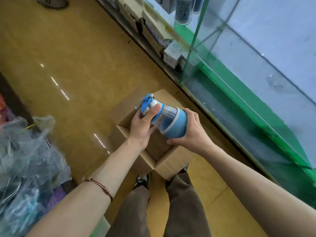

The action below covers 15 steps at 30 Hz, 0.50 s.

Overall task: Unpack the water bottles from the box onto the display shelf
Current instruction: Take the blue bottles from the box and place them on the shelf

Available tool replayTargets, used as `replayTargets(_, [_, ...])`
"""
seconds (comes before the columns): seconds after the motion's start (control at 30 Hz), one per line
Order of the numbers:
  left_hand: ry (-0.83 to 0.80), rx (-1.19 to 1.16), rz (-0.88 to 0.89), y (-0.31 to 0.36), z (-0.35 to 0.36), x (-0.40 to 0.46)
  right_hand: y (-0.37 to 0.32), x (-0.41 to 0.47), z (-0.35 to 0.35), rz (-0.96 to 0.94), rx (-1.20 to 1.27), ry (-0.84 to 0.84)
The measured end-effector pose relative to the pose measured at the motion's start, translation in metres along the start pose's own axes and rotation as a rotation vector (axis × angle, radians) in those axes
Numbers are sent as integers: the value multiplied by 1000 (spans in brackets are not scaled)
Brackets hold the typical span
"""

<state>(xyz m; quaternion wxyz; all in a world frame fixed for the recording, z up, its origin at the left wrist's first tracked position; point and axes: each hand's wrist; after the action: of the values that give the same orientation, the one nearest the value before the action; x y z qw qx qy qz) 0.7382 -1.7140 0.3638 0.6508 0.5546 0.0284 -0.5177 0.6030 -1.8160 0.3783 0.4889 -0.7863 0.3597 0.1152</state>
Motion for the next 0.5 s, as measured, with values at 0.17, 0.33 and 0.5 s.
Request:
replayTargets(0.17, [-187, 140, 125, 60, 13, -50, -52, -51, -4, -51, 68, 197])
replayTargets(0.33, [-439, 180, 152, 101, 30, -96, -93, -107, -7, -48, 108, 415])
replayTargets(0.5, [-623, 290, 168, 125, 67, -136, -109, -164, -30, -34, 162, 535])
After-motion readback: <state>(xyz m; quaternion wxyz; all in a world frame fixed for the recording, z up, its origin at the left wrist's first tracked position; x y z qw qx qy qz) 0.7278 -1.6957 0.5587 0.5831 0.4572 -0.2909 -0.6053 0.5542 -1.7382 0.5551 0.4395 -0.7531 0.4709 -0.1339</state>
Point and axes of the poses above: each hand's wrist, its own x-axis towards the middle knuckle, its own z-axis out of the palm, y = z × x, and after that the axes turned 5 degrees about -y, right-handed
